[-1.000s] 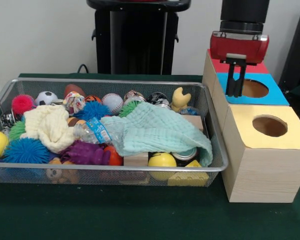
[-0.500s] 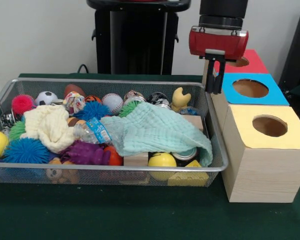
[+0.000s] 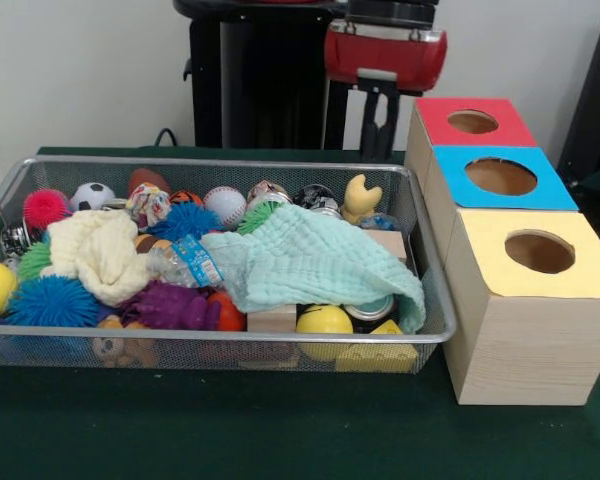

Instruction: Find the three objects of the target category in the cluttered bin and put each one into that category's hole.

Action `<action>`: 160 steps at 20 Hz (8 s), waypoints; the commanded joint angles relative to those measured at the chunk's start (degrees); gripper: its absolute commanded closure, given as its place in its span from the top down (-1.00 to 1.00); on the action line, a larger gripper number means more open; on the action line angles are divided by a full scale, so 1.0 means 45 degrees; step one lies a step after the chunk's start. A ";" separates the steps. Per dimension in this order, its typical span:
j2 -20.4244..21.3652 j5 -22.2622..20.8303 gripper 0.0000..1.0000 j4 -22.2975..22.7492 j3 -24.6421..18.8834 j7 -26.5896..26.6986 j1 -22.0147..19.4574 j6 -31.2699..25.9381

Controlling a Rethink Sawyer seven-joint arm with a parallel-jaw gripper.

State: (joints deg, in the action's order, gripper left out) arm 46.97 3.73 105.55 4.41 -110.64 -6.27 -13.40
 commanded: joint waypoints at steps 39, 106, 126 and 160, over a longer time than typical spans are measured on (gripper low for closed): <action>-0.0633 -0.6621 -1.00 0.0528 -0.5702 0.1907 -0.7010 -0.1174; -0.2211 -1.0897 -1.00 0.1357 -0.8315 0.1083 -1.0749 -0.0639; -0.1882 -1.1015 -1.00 0.1779 -0.9654 0.2274 -1.2636 -0.1672; -0.3099 -1.3849 1.00 0.2083 -0.9287 0.1172 -1.3638 0.0210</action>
State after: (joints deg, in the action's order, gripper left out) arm 34.60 -53.10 112.46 -34.92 -110.63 -67.60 -16.27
